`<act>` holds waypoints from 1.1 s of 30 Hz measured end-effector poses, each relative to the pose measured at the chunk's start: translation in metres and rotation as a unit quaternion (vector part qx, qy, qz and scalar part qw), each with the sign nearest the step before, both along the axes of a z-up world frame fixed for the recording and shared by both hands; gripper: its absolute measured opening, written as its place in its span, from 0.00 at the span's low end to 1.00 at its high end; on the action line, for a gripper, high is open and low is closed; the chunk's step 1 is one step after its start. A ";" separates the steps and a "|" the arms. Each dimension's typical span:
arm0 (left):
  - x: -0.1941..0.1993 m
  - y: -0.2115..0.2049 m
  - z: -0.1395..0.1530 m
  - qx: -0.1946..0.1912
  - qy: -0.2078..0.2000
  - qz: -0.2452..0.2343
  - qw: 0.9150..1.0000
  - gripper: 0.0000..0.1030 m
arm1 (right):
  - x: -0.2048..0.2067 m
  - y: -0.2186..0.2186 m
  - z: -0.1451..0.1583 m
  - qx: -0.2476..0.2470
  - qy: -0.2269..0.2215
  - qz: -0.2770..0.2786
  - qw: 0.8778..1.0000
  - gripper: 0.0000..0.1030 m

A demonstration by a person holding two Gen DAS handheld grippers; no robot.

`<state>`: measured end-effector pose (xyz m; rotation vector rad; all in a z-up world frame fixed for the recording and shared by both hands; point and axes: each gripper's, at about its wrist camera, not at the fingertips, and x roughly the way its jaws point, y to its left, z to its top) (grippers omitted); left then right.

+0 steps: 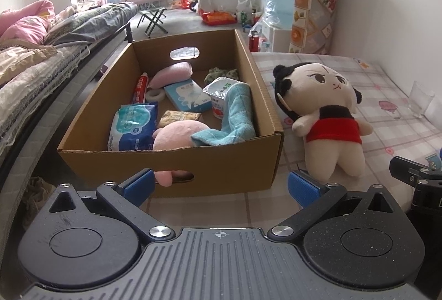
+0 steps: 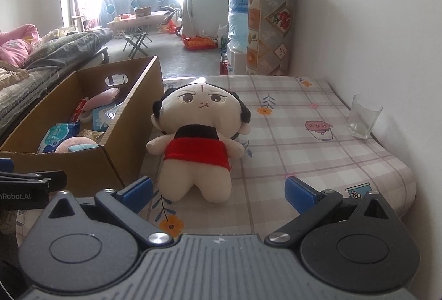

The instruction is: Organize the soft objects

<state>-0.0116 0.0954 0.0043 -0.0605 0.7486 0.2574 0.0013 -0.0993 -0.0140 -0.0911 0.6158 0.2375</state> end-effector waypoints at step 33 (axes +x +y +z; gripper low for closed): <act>0.000 -0.001 -0.001 0.010 -0.001 -0.004 1.000 1.00 | 0.000 -0.003 0.001 -0.002 -0.004 -0.009 1.000 1.00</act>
